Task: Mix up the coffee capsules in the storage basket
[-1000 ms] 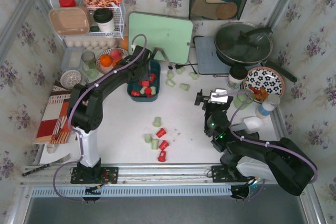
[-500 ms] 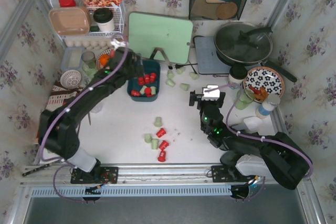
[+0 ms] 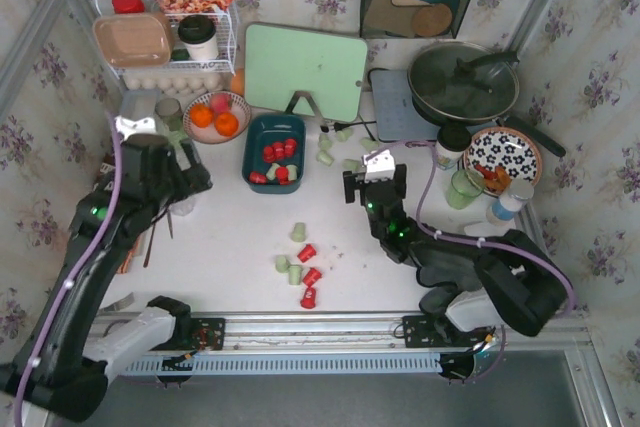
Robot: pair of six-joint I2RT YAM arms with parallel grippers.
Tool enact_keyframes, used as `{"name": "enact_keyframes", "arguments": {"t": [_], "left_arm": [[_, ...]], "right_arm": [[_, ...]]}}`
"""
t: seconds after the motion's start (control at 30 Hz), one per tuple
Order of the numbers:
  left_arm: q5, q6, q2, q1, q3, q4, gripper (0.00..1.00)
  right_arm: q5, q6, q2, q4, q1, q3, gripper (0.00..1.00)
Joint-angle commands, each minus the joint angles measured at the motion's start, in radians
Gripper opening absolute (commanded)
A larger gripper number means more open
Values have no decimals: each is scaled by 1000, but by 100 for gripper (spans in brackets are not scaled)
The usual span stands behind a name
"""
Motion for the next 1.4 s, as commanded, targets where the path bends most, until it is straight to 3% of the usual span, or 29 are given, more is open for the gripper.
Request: {"name": "enact_keyframes", "arguments": {"t": [0.0,0.27,0.4,0.77,1.17,1.37], "left_arm": [[76,135,-166,1,-96,-114,99],[54,176,-446,1,-378,19,99],[38,183,-453,1,-359,-7,100],[73,183,-527,1,-373,2,99],[67,183,-555,0,-376,2,99],[65,184,-551,0,-377,2,99]], "right_arm": [[-47,25,75,-74,-25,61,100],[-172,34,264,-231,-94,259,97],[-235,62,365,-322,-134,378,89],[-305,102,586,-408,-227,597,81],[-390,132,646,-451,-237,623,73],[-434,159,639,-459,-237,617,63]]}}
